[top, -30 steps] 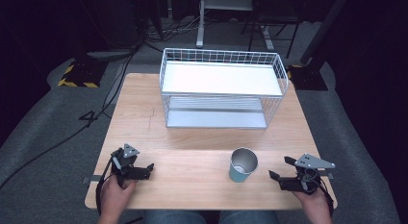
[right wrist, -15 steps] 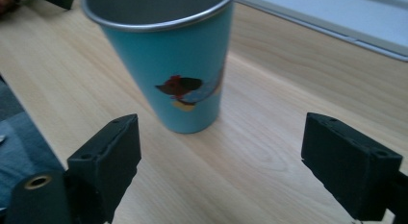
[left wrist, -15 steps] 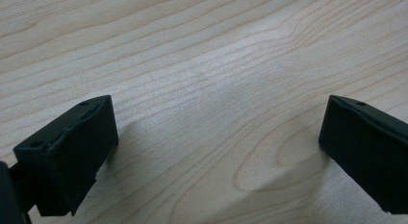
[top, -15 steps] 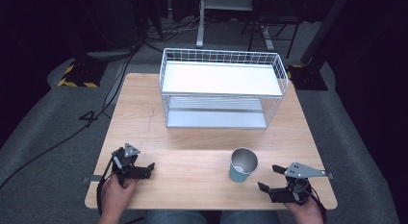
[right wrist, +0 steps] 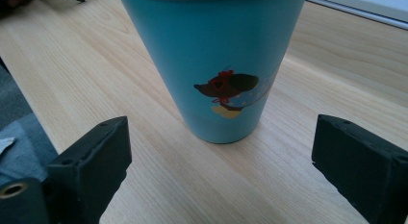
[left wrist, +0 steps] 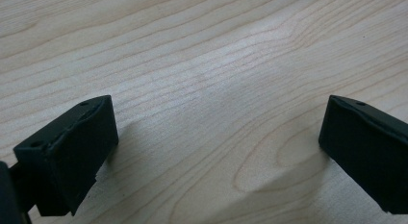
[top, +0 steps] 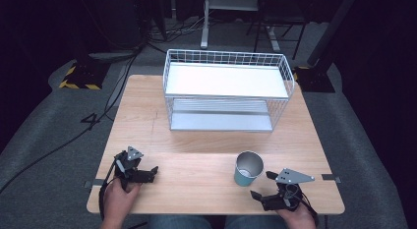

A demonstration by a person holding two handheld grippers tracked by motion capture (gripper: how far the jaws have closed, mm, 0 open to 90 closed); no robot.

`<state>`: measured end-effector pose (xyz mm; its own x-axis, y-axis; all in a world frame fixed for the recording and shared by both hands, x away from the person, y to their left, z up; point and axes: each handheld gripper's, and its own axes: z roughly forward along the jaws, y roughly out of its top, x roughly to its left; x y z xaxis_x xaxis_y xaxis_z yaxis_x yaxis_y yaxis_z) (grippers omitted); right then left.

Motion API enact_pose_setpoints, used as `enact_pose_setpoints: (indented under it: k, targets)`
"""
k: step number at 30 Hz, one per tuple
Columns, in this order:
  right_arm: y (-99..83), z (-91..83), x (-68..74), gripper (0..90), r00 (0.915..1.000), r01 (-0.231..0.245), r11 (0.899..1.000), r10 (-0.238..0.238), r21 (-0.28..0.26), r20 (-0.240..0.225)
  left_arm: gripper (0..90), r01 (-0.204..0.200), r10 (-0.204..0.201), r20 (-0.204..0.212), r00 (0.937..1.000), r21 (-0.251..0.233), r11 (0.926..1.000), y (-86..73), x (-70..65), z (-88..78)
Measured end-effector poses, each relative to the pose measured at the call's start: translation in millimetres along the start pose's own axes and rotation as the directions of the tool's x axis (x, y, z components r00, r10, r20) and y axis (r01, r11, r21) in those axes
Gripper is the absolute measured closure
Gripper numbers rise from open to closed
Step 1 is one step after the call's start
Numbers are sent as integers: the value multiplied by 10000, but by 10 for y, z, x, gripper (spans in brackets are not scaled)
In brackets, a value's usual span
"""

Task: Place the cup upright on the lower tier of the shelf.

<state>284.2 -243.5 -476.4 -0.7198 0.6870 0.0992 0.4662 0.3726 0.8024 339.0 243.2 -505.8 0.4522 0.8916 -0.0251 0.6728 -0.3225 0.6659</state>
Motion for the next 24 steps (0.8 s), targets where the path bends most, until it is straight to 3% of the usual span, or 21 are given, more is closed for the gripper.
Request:
enact_pose_setpoints:
  k: [8,12,24]
  targets:
    - [5,162,20,87,9994,-300,9993,296,219,183,5,-3,3,-3,10000,-4,10000,0,0,0]
    - [15,246,22,88,9990,-395,9992,394,42,212,5,6,-6,-4,10000,-14,10000,0,0,1]
    - [58,463,81,149,9986,-220,9996,230,-198,485,5,0,0,0,10000,-3,10000,0,0,0]
